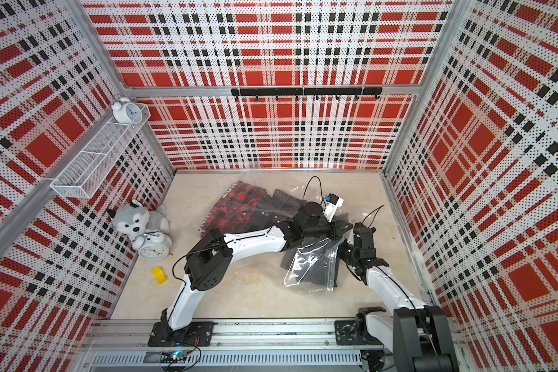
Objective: Place the folded shirt into the vacuum bag
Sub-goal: Place the shirt in the vacuum bag.
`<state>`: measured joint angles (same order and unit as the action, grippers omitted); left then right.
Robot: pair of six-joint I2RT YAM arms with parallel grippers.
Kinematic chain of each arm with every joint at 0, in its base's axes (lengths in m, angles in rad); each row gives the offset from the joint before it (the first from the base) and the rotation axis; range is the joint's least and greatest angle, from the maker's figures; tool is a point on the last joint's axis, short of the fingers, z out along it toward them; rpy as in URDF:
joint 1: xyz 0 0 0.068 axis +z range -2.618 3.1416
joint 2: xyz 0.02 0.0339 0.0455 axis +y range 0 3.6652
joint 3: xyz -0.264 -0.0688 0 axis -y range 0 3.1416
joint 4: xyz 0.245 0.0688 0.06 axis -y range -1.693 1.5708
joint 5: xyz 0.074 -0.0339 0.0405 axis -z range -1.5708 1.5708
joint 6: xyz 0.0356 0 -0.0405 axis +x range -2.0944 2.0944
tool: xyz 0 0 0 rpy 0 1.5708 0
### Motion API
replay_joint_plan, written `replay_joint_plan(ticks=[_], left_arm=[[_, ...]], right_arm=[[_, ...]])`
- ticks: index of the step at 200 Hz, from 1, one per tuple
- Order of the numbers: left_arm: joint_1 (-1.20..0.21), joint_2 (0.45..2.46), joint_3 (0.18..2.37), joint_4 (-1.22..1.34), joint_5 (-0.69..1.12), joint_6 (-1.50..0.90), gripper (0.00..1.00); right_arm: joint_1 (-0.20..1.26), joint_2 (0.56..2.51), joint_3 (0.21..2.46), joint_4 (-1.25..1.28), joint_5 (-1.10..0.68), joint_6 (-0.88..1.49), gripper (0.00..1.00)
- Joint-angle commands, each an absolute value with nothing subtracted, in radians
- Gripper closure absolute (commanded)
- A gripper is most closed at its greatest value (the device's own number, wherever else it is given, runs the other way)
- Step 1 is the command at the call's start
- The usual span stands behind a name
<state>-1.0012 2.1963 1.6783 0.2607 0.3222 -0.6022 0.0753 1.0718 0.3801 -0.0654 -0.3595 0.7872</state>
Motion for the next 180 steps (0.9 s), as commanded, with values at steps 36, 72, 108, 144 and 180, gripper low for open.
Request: replay_joint_plan(ticks=[36,72,108,144,180], left_arm=[[-0.977,2.183,1.645,0.263,0.289,-0.594,1.0],[-0.976,2.148,1.575,0.292,0.283,-0.594,1.0],[-0.969,2.14,1.528,0.32,0.288,-0.606,1.0],[-0.96,2.129,1.534,0.327,0.293,-0.603,1.0],[-0.957,2.142,1.57,0.322,0.308,-0.602,1.0]], right_arm=[[0.052,1.017,0.316,-0.22,-0.332,0.71,0.13],[0.046,0.942,0.33,-0.25,-0.347,0.715,0.09],[0.043,0.868,0.383,-0.371,-0.331,0.71,0.09],[0.041,0.776,0.323,-0.403,-0.364,0.737,0.29],[0.044,0.766,0.269,-0.356,-0.512,0.753,0.47]])
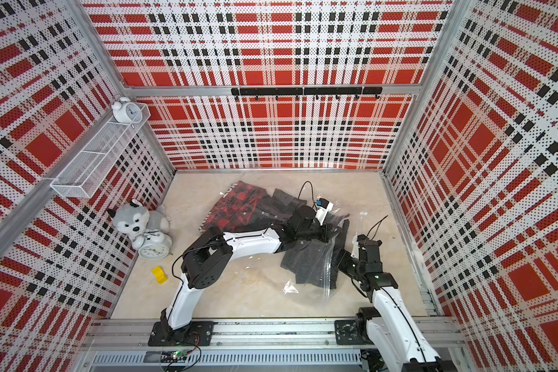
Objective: Place the folded shirt into the vacuum bag
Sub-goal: Place the shirt in the vacuum bag.
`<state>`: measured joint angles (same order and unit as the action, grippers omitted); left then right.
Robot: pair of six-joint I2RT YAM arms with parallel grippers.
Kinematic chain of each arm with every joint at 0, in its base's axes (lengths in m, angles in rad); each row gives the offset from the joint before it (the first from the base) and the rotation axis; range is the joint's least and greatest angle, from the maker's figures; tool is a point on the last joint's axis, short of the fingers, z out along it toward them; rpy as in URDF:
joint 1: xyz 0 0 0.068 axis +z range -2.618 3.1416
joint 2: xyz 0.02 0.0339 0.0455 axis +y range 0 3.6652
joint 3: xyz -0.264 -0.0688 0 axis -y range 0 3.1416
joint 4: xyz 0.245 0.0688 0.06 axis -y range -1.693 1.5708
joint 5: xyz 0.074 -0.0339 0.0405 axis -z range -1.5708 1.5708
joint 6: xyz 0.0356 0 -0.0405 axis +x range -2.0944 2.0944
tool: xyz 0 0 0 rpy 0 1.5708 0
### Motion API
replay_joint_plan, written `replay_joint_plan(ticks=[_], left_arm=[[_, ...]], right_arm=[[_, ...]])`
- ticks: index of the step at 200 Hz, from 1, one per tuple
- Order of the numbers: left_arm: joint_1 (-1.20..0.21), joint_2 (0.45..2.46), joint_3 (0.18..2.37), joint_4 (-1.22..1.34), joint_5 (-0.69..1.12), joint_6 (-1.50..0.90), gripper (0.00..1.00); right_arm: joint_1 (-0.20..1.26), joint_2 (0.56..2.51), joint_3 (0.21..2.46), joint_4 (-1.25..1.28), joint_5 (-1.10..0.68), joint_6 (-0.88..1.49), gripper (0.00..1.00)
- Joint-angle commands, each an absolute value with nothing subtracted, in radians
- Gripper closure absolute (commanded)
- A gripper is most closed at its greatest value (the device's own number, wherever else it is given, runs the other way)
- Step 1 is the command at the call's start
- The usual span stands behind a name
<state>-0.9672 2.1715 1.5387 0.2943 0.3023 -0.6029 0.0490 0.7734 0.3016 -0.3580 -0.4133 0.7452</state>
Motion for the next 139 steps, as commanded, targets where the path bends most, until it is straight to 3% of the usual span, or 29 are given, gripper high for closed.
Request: replay_joint_plan(ticks=[1,42,88,115,139], left_arm=[[-0.958,2.142,1.572,0.321,0.308,-0.602,1.0],[-0.956,2.162,1.6,0.315,0.309,-0.6,1.0],[-0.957,2.182,1.622,0.311,0.314,-0.606,1.0],[-0.958,2.192,1.632,0.312,0.316,-0.61,1.0],[-0.962,2.208,1.645,0.314,0.32,-0.618,1.0]], right_arm=[[0.044,0.766,0.269,-0.357,-0.512,0.751,0.47],[0.054,0.704,0.245,-0.435,-0.48,0.744,0.38],[0.086,0.694,0.216,-0.435,-0.459,0.773,0.38],[0.121,0.685,0.177,-0.388,-0.457,0.817,0.45],[0.152,0.742,0.161,-0.312,-0.456,0.84,0.58]])
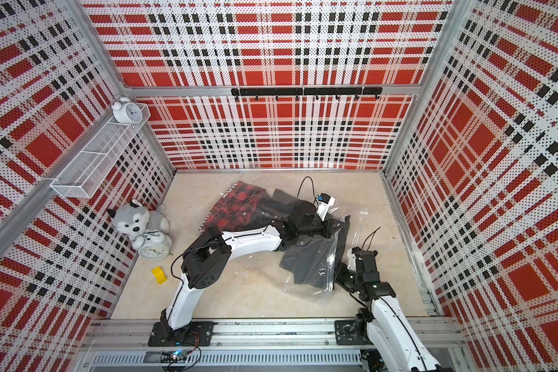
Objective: Place the folded shirt into the vacuum bag
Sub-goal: Place the shirt in the vacuum bag.
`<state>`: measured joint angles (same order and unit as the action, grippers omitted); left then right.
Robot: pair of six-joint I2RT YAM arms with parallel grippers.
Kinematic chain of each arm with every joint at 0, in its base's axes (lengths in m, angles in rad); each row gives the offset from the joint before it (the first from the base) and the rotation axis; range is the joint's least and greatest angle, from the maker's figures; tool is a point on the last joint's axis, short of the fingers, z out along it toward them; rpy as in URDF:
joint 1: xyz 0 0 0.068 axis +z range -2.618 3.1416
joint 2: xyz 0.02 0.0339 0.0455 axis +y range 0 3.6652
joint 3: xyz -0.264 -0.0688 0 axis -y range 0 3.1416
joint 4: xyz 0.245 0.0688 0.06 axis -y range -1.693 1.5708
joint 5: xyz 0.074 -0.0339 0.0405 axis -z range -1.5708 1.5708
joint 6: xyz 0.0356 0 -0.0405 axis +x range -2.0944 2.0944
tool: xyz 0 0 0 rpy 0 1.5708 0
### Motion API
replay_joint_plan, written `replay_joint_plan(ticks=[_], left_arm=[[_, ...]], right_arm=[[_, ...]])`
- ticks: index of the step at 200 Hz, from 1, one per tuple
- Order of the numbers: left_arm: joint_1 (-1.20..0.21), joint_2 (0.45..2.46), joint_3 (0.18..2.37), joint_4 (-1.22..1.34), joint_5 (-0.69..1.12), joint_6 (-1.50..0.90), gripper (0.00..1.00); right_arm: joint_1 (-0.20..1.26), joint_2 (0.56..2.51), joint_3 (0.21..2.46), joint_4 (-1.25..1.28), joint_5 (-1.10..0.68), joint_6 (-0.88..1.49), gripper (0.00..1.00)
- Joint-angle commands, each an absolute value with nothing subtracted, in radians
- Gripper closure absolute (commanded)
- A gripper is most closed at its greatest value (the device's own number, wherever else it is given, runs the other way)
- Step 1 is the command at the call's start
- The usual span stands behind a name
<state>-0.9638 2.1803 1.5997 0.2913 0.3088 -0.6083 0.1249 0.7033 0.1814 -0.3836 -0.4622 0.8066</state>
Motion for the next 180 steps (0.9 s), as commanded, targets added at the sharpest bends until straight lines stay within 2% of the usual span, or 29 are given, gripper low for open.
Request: replay_joint_plan(ticks=[1,20,64,90,123,142,180], left_arm=[[-0.963,2.209,1.645,0.314,0.321,-0.618,1.0],[-0.967,2.217,1.655,0.313,0.324,-0.623,1.0],[-0.968,2.216,1.66,0.311,0.318,-0.623,1.0],[-0.967,2.215,1.659,0.31,0.316,-0.621,1.0],[-0.957,2.2,1.632,0.317,0.311,-0.621,1.0],[-0.948,2.19,1.614,0.327,0.31,-0.62,1.0],[-0.937,2.184,1.61,0.331,0.318,-0.619,1.0]], right_arm=[[0.154,0.745,0.161,-0.308,-0.457,0.84,0.59],[0.17,0.822,0.149,-0.21,-0.482,0.856,0.65],[0.236,0.974,0.149,-0.004,-0.525,0.912,0.66],[0.264,0.987,0.177,-0.029,-0.514,0.904,0.66],[0.262,0.777,0.215,-0.279,-0.305,0.906,0.48],[0.253,0.678,0.227,-0.387,-0.192,0.923,0.31],[0.209,0.676,0.239,-0.358,-0.162,0.934,0.28]])
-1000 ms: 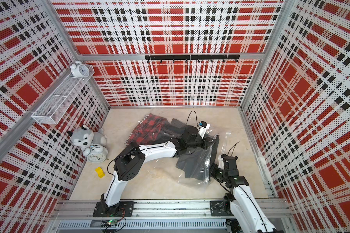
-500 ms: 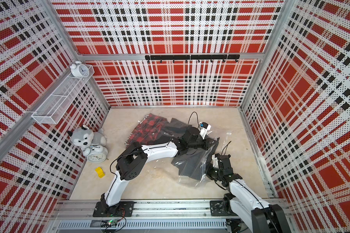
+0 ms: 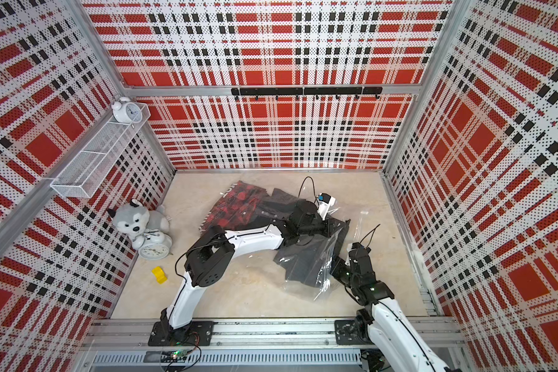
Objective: Place the folded shirt into the vacuum bag
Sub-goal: Place the shirt in the vacuum bag.
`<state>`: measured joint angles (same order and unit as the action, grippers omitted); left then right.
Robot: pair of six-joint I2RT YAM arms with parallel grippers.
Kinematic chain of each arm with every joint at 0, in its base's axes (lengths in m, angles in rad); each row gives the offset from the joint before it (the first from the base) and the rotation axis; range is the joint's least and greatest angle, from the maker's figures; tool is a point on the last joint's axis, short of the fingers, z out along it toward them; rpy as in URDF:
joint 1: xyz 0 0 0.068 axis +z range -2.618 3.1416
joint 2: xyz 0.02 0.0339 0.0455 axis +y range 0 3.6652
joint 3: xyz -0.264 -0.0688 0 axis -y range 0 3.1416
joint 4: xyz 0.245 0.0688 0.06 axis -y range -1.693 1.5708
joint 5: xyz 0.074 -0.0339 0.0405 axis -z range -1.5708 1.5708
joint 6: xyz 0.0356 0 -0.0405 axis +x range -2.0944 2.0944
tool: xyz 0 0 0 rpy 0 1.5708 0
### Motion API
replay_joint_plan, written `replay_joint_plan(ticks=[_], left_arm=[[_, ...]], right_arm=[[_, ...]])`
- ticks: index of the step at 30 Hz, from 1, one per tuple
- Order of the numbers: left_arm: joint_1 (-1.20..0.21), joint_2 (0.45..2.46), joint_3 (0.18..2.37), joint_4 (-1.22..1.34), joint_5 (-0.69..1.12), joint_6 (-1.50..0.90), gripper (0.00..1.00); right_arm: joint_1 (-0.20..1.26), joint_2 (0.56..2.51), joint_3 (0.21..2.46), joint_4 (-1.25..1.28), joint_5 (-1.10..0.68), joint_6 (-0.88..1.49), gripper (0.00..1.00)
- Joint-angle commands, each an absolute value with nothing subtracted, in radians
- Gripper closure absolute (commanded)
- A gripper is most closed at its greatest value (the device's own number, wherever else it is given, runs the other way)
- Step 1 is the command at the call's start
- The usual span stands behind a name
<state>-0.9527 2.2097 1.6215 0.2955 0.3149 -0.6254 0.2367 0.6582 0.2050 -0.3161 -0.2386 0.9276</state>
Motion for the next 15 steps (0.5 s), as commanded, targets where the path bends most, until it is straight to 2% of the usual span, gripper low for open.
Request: replay_joint_plan(ticks=[1,12,13,15], left_arm=[[-0.937,2.184,1.611,0.331,0.318,-0.619,1.0],[-0.919,2.172,1.568,0.376,0.316,-0.62,1.0],[-0.916,2.177,1.576,0.376,0.319,-0.619,1.0],[-0.91,2.191,1.594,0.378,0.322,-0.615,1.0]], right_arm=[[0.204,0.678,0.242,-0.358,-0.162,0.934,0.28],[-0.1,0.908,0.363,-0.353,-0.159,0.912,0.28],[-0.123,0.93,0.37,-0.259,-0.27,0.756,0.31],[-0.178,0.973,0.382,-0.234,-0.308,0.737,0.32]])
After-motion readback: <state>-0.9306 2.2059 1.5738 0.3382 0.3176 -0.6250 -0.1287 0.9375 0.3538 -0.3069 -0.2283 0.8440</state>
